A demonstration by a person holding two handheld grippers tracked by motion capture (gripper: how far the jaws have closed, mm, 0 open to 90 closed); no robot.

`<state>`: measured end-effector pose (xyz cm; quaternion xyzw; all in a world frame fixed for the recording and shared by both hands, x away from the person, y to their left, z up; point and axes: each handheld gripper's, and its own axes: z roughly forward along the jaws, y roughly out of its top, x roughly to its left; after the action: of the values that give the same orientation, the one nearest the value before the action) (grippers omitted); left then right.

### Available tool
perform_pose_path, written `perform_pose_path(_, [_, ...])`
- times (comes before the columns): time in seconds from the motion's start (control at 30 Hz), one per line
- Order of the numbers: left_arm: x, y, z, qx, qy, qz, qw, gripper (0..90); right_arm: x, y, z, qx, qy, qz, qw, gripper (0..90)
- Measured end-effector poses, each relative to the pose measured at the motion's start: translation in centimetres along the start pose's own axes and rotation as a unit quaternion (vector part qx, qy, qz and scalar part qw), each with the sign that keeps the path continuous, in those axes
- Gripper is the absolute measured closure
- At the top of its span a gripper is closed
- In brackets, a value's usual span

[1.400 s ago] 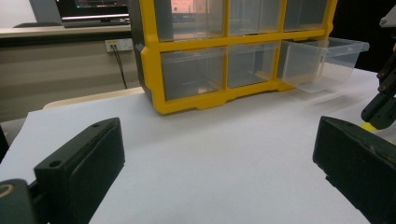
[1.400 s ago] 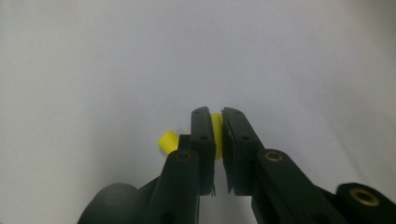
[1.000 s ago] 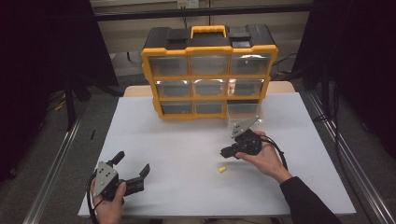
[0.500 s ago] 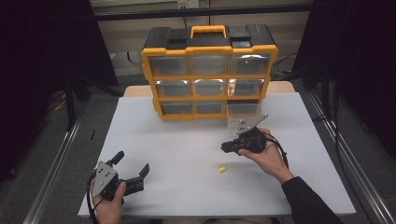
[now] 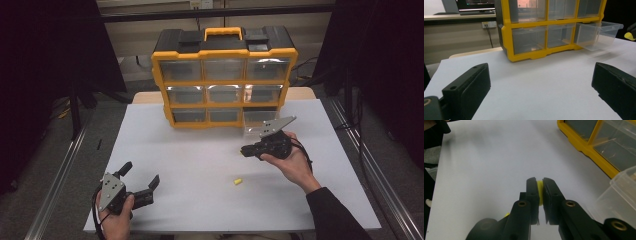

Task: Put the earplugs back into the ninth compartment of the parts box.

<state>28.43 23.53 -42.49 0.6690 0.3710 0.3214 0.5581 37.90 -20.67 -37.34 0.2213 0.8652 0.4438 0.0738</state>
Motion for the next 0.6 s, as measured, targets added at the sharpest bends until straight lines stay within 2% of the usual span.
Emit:
perform_pose_path(0.13, [0.0,0.0,0.0,0.000,0.001,-0.002,1.0000,2.0,-0.4,0.4,-0.9,-0.007,-0.005,0.004,1.0000,82.8])
perform_pose_path(0.27, [0.0,0.0,0.0,0.001,0.002,0.001,1.0000,2.0,-0.5,0.7,-1.4,0.001,-0.010,0.002,1.0000,83.0])
perform_pose_path(0.6, [0.1,0.0,0.0,-0.001,0.003,0.000,1.0000,2.0,-1.2,1.9,-2.8,-0.005,-0.029,0.000,0.9996,83.0])
